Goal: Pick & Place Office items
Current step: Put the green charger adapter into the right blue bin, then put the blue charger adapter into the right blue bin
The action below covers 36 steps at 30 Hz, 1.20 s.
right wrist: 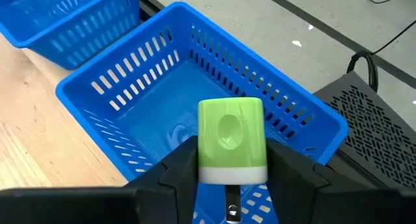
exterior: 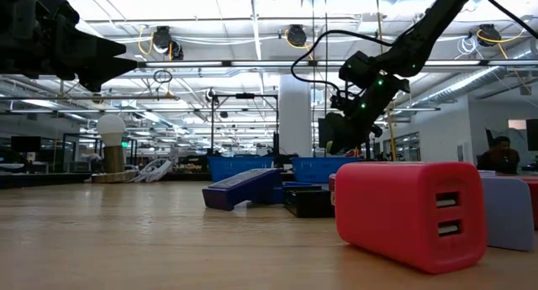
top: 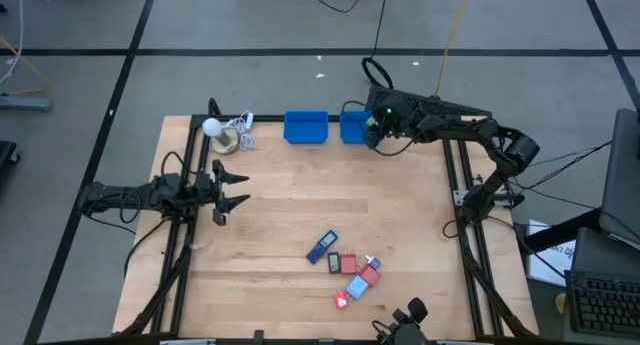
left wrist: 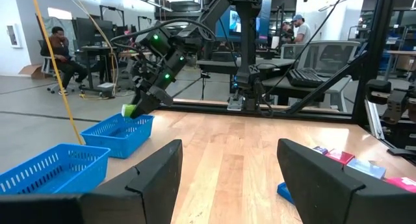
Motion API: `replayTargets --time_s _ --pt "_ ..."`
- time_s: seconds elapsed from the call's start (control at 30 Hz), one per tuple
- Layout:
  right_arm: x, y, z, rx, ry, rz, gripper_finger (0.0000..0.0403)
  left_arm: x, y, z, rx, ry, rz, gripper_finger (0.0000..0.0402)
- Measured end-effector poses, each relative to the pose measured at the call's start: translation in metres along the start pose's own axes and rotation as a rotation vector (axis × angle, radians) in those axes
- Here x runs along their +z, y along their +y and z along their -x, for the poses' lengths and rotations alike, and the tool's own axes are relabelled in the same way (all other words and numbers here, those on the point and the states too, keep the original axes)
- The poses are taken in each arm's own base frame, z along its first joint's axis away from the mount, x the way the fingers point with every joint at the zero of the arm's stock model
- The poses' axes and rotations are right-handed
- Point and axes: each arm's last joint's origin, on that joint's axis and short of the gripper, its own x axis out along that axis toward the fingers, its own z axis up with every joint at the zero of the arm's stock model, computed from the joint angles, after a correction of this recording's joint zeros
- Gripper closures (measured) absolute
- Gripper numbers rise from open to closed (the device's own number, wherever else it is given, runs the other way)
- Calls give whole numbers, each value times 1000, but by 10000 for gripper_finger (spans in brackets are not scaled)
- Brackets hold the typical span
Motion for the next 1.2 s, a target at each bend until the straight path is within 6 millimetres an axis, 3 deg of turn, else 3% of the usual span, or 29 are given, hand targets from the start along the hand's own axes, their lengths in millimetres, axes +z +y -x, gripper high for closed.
replayTargets --time_s 0.5,0.87,1.2 --pt "0 0 0 0 0 1 261 0 0 0 0 1 0 146" --pt "0 0 0 -1 0 8 224 0 0 0 0 1 -2 146" --pt "3 4 0 12 -32 22 222 0 0 0 0 1 -2 146"
